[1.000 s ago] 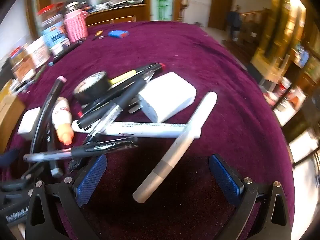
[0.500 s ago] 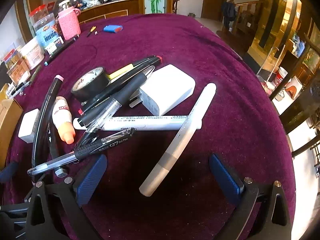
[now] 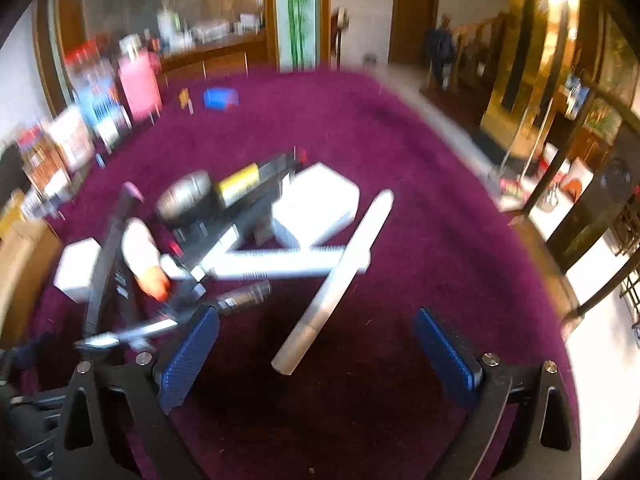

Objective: Organize rigid objects
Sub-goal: 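Move the left gripper over the white square charger in the pile, then close the left gripper on the white square charger and lift it, then carry the charger into the cardboard box and open the left gripper, then grasp the black marker with pink end using the right gripper, then carry the black marker into the box and open the right gripper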

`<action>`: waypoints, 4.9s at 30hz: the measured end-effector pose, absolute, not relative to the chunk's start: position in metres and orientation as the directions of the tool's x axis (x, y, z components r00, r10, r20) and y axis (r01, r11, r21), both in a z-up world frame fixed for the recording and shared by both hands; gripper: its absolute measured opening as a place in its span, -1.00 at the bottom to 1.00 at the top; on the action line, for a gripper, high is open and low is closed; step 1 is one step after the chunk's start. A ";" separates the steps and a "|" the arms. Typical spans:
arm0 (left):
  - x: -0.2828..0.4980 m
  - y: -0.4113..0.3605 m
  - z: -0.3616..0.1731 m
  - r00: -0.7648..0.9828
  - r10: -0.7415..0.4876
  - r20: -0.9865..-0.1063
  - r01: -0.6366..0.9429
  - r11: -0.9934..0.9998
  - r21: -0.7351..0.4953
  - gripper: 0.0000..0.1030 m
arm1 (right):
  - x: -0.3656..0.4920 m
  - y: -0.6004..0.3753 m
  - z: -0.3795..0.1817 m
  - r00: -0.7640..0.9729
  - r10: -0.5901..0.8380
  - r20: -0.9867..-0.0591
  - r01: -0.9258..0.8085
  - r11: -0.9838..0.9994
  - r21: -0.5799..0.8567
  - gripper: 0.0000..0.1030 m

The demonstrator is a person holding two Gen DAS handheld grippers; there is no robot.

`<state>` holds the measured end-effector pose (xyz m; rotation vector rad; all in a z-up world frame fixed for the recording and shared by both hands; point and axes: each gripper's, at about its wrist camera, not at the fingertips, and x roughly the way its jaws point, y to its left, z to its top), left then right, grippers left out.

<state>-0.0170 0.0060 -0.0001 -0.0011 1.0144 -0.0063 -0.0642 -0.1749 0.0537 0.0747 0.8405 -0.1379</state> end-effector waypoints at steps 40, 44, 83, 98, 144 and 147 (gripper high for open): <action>0.035 0.030 0.034 0.544 -0.168 -0.822 0.199 0.978 -0.067 -0.15 | -0.013 -0.229 0.070 0.796 -0.078 -0.600 0.214 0.964 0.159 0.80; 0.039 0.020 0.033 0.546 -0.127 -0.828 0.219 0.976 -0.005 -0.04 | -0.011 -0.227 0.068 0.791 -0.063 -0.609 0.205 0.965 0.166 0.80; 0.024 0.182 0.049 0.466 -0.169 -0.869 -0.046 0.976 -0.215 0.15 | -0.011 -0.166 0.073 0.755 0.134 -0.642 -0.010 0.981 0.193 0.80; 0.055 0.210 0.032 0.441 -0.231 -0.867 -0.123 0.941 -0.314 0.18 | 0.005 -0.044 0.056 0.461 0.456 -0.762 -0.326 0.885 0.332 0.70; -0.124 0.303 0.071 0.746 -0.163 -0.646 -0.282 0.801 -0.527 0.52 | -0.006 0.076 0.080 0.275 0.614 -0.740 -0.294 0.787 0.543 -0.68; -0.129 0.307 0.074 0.754 -0.166 -0.635 -0.272 0.801 -0.533 0.52 | 0.001 0.085 0.072 0.323 0.540 -0.777 -0.255 0.841 0.478 -0.68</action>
